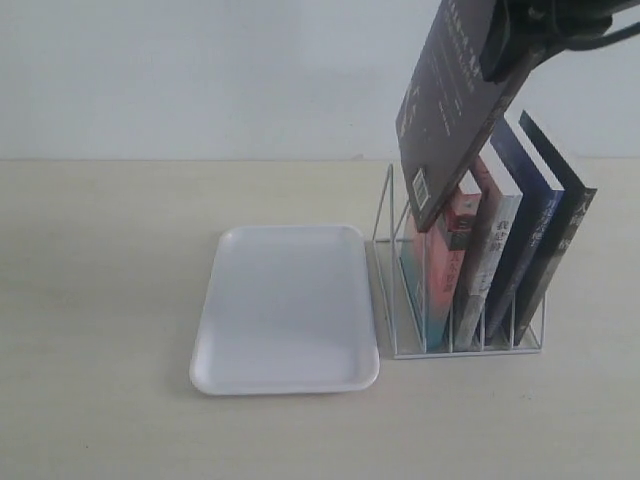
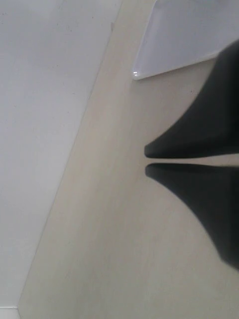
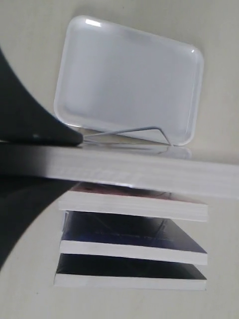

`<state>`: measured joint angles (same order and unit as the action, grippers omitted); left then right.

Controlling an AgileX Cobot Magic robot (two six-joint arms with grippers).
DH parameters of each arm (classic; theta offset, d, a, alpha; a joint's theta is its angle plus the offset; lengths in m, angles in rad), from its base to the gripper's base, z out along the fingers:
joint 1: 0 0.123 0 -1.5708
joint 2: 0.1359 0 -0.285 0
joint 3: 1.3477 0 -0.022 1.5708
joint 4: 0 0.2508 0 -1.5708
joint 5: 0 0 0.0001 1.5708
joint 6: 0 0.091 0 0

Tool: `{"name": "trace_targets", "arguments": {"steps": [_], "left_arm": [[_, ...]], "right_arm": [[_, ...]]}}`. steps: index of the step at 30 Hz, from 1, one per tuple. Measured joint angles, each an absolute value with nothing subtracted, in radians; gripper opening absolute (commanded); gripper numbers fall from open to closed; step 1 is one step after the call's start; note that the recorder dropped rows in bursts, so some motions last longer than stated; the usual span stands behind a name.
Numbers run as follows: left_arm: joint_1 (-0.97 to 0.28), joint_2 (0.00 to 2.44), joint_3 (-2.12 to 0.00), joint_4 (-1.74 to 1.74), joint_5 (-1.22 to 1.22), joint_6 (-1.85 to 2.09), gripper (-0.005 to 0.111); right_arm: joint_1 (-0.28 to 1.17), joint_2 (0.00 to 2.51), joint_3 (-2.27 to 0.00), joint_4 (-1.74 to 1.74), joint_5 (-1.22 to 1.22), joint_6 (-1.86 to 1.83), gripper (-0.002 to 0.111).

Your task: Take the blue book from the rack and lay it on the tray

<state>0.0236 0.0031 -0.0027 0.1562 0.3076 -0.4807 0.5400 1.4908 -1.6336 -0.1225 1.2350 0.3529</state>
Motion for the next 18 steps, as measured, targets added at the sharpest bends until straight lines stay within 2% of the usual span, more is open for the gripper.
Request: {"name": "trace_targets", "arguments": {"steps": [11, 18], "left_arm": [[0.024, 0.003, -0.003, 0.156, 0.308, -0.481, 0.004], [0.024, 0.003, -0.003, 0.156, 0.308, -0.481, 0.004]], "right_arm": [[0.54, 1.5, -1.595, -0.114, 1.227, 0.353, 0.0], [0.542, 1.629, -1.595, -0.11, 1.222, 0.353, 0.0]]}}
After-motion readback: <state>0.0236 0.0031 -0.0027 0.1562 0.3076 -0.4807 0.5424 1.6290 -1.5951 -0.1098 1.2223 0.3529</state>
